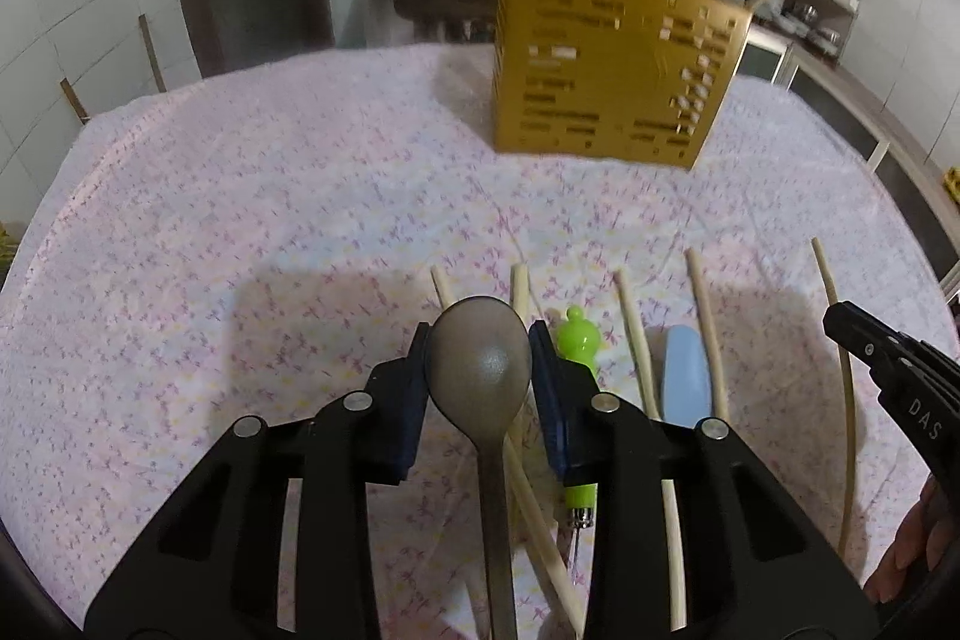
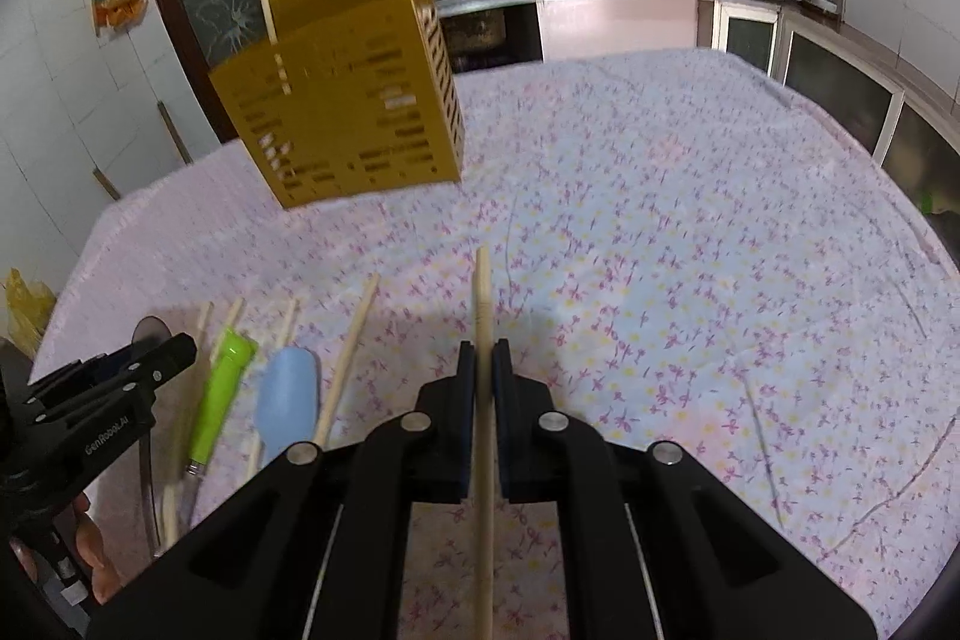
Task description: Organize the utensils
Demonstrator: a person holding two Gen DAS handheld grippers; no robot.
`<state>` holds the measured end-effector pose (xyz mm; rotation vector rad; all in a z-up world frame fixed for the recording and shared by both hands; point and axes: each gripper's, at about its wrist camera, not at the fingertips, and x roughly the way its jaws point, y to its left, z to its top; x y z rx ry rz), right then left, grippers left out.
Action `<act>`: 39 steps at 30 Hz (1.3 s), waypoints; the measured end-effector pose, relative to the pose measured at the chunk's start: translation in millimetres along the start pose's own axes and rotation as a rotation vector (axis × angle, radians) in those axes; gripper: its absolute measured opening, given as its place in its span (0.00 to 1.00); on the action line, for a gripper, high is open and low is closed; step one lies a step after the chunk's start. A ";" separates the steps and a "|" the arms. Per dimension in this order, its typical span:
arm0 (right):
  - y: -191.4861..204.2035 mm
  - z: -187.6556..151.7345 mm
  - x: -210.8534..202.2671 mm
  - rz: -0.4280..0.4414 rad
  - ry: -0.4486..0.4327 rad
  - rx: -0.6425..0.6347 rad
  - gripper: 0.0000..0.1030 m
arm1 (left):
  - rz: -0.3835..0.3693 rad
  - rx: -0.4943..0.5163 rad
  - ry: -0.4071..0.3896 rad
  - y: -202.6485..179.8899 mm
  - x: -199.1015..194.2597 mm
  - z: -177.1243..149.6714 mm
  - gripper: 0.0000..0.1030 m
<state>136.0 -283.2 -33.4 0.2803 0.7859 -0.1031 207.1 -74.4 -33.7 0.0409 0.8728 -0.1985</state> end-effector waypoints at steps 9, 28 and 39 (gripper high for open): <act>-1.9 6.3 -42.3 0.055 -0.151 0.015 0.06 | -0.037 -0.011 -0.150 16.7 -55.2 7.4 0.30; 18.2 0.0 -97.8 0.052 -0.376 -0.076 0.06 | -0.065 -0.030 -0.349 42.2 -118.0 -10.6 0.19; 6.0 7.3 -67.8 0.035 -0.291 -0.043 0.06 | -0.014 -0.065 -0.169 61.9 -59.9 3.7 0.59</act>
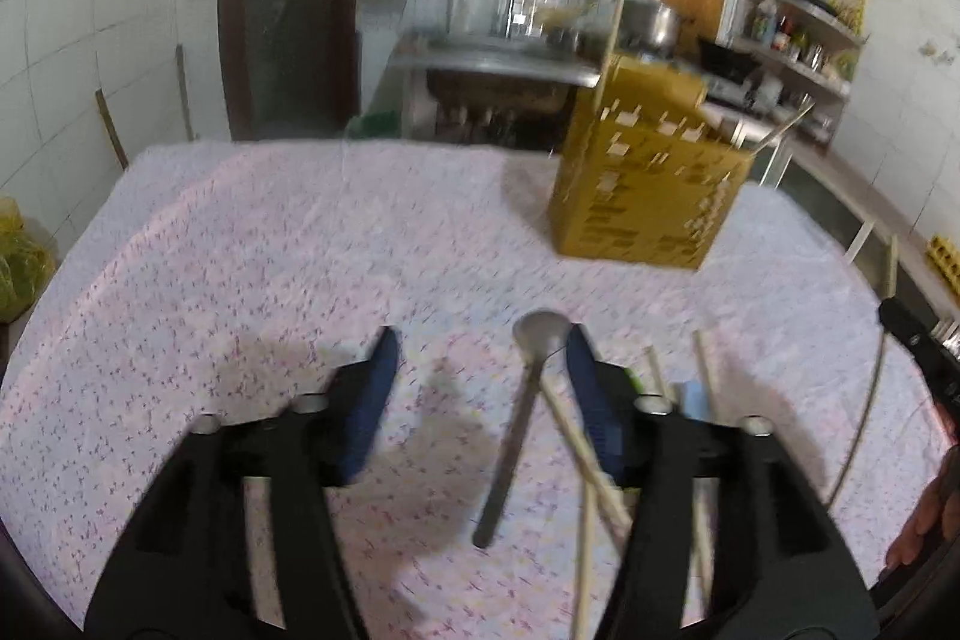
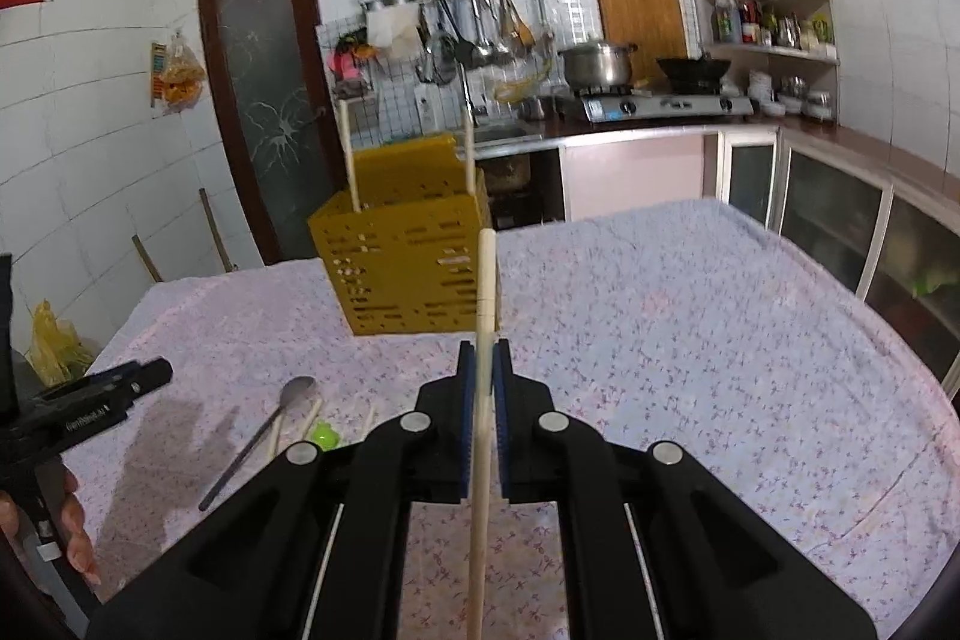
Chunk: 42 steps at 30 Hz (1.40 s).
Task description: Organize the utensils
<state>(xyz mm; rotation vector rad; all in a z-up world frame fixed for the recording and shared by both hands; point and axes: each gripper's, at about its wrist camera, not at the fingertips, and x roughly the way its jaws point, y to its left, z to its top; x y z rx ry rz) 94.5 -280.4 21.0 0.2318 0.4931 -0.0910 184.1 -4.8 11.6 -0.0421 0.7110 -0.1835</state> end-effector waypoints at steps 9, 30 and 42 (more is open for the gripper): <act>-14.2 -4.1 48.0 -0.012 0.112 0.020 0.06 | -0.018 0.090 0.173 -18.4 75.9 4.8 0.71; -14.7 -12.6 101.5 -0.030 0.257 0.041 0.06 | -0.064 0.140 0.291 -38.6 134.7 15.1 0.34; -11.4 11.0 59.0 0.004 0.131 0.060 0.06 | -0.019 0.078 0.103 -28.2 70.1 34.5 0.32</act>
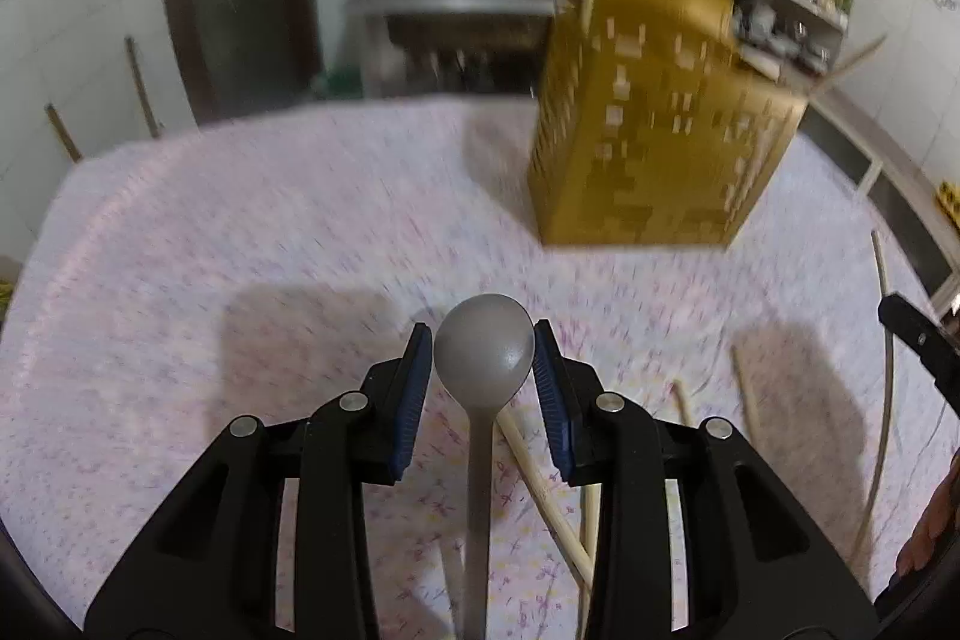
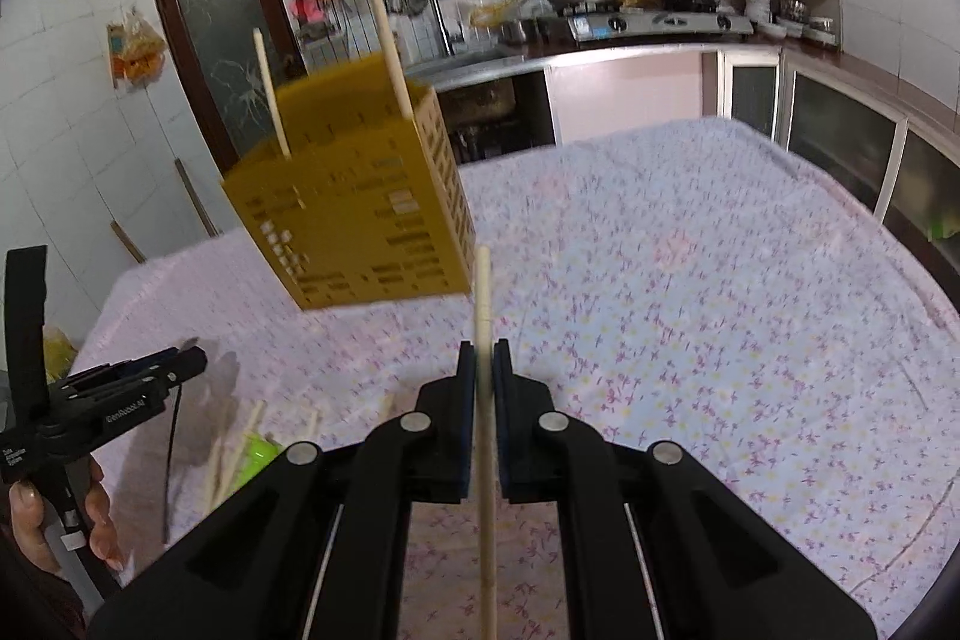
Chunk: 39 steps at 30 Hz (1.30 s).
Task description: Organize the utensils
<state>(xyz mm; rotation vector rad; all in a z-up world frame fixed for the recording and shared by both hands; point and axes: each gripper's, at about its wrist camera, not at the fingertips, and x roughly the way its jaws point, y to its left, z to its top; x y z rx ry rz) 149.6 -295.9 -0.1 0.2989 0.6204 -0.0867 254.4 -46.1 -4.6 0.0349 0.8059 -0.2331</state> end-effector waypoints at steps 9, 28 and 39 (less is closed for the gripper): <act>13.7 8.4 -42.4 0.011 -0.131 -0.040 0.06 | 0.053 -0.010 -0.184 5.2 -72.1 -2.7 0.32; 46.5 81.8 -92.9 0.055 -0.410 -0.090 0.06 | -0.004 0.028 -0.389 -16.0 -139.4 55.9 0.01; 65.0 148.5 -84.8 0.061 -0.487 -0.099 0.06 | -0.018 0.064 -0.504 -34.7 -150.8 124.0 0.01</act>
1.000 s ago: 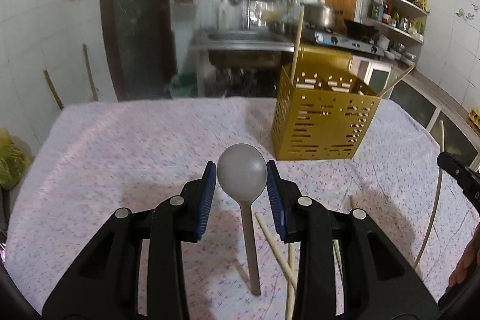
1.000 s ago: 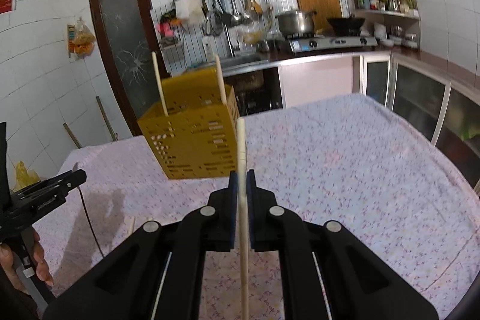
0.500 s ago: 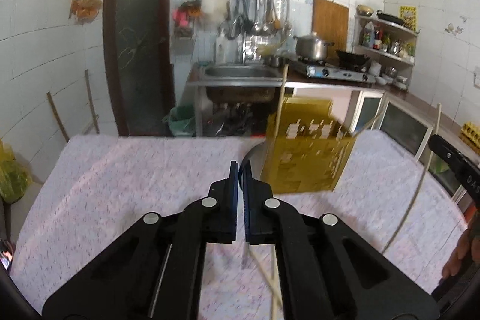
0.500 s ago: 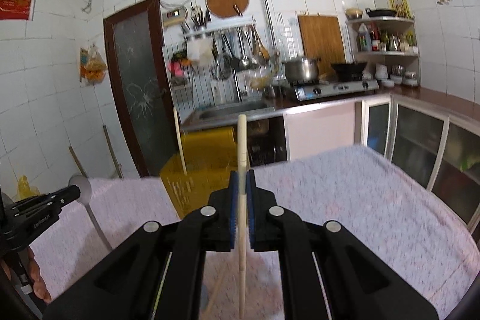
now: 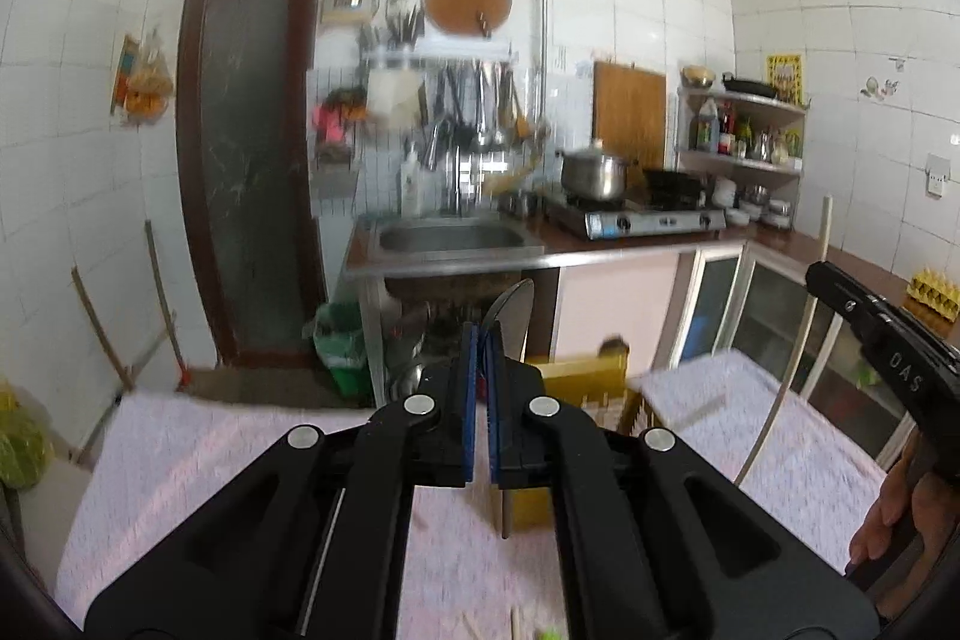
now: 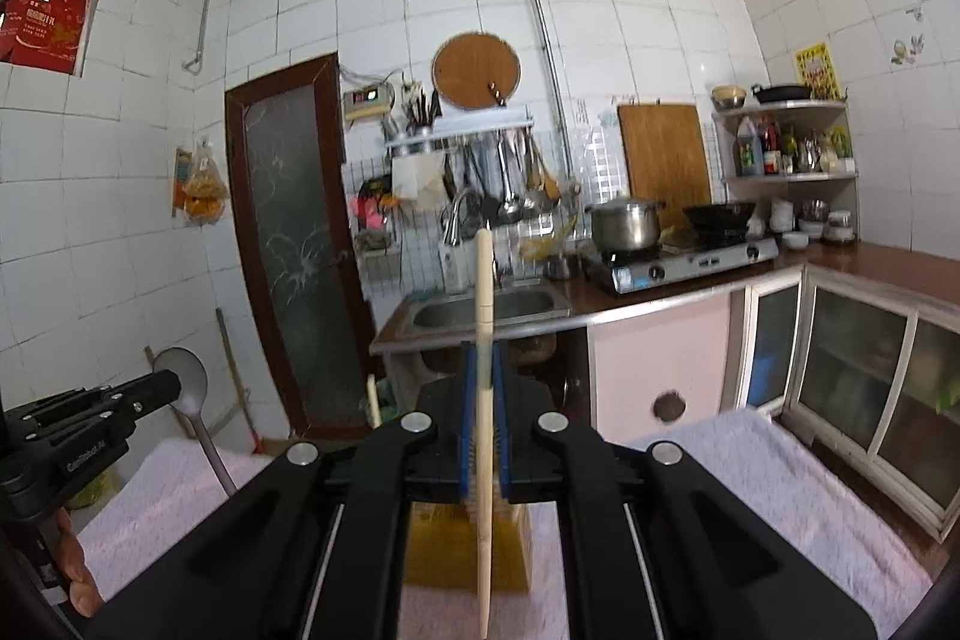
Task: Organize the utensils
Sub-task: 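Carry the spoon with the left tool while the right tool carries the chopstick, release both into the holder, then move both open tools back over the remaining utensils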
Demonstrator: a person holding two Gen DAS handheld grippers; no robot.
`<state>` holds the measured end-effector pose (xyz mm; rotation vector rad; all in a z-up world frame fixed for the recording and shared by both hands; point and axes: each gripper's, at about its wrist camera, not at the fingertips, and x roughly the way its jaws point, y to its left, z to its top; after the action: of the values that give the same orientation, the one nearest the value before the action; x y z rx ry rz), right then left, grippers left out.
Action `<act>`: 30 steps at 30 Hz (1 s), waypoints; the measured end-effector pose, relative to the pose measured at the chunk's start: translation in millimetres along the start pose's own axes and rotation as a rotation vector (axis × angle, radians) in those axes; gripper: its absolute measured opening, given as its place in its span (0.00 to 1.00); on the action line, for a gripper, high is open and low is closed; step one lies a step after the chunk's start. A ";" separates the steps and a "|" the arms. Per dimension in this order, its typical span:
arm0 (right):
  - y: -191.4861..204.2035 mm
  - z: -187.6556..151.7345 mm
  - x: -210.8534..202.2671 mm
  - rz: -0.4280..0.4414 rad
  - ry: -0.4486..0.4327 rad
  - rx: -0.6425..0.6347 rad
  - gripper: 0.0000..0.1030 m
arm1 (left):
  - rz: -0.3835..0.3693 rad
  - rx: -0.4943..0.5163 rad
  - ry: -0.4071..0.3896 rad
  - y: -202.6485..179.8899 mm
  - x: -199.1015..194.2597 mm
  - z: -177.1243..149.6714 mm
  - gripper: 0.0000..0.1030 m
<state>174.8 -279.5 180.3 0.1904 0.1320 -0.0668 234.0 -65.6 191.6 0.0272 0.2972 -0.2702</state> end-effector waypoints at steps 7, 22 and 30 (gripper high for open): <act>9.4 23.8 52.6 -0.023 -0.080 -0.031 0.06 | -0.036 -0.011 -0.069 -13.1 50.5 31.1 0.01; -3.2 -55.9 122.3 -0.051 0.103 -0.036 0.07 | -0.009 -0.050 0.139 0.5 155.3 -54.2 0.11; -18.1 -44.0 76.6 -0.090 0.154 -0.001 0.57 | 0.082 -0.045 0.139 24.6 91.2 -48.5 0.87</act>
<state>243.8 -292.8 123.6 0.1881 0.2938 -0.1414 310.7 -62.3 118.3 0.0134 0.4391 -0.1803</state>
